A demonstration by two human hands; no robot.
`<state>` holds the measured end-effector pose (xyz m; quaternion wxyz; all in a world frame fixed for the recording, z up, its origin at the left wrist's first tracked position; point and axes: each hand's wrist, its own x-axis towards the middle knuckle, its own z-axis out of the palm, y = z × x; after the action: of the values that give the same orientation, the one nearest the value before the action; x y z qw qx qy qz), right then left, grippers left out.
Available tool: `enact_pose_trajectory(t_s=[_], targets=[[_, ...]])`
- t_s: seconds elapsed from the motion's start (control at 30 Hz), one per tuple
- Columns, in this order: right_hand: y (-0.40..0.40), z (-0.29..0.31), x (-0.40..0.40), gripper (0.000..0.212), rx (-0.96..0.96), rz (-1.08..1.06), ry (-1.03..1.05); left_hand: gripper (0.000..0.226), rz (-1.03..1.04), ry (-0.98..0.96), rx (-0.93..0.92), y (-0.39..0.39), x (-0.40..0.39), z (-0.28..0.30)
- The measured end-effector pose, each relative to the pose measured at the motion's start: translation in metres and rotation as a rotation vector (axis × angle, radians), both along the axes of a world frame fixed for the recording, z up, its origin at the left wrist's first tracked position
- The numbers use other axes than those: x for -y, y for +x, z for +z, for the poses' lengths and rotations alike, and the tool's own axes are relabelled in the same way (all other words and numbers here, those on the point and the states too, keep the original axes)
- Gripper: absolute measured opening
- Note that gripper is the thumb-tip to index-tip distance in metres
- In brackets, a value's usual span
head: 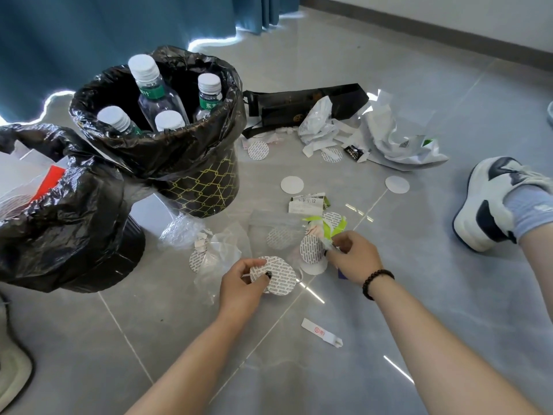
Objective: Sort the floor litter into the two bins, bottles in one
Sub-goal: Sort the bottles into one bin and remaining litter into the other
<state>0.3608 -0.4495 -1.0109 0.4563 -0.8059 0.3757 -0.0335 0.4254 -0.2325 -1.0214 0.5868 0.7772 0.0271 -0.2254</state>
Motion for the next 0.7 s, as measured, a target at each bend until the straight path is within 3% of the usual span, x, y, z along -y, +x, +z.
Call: enact_pose_trajectory(t_s=[0.1,0.3,0.5,0.7], targets=[[-0.002,0.001,0.011,0.006,0.026,-0.042,0.162,0.025,-0.012,-0.001,-0.001,-0.002,0.002,0.001],[-0.006,0.003,0.014,0.015,0.092,-0.064,-0.046,0.026,-0.024,-0.014,0.003,-0.001,0.002,0.005],[-0.006,0.011,0.004,0.007,0.079,-0.009,-0.036,0.026,-0.035,-0.021,0.028,-0.003,0.002,0.013],[-0.025,0.011,0.009,0.015,0.043,-0.019,-0.056,0.026,-0.055,-0.018,0.049,-0.007,0.002,0.020]])
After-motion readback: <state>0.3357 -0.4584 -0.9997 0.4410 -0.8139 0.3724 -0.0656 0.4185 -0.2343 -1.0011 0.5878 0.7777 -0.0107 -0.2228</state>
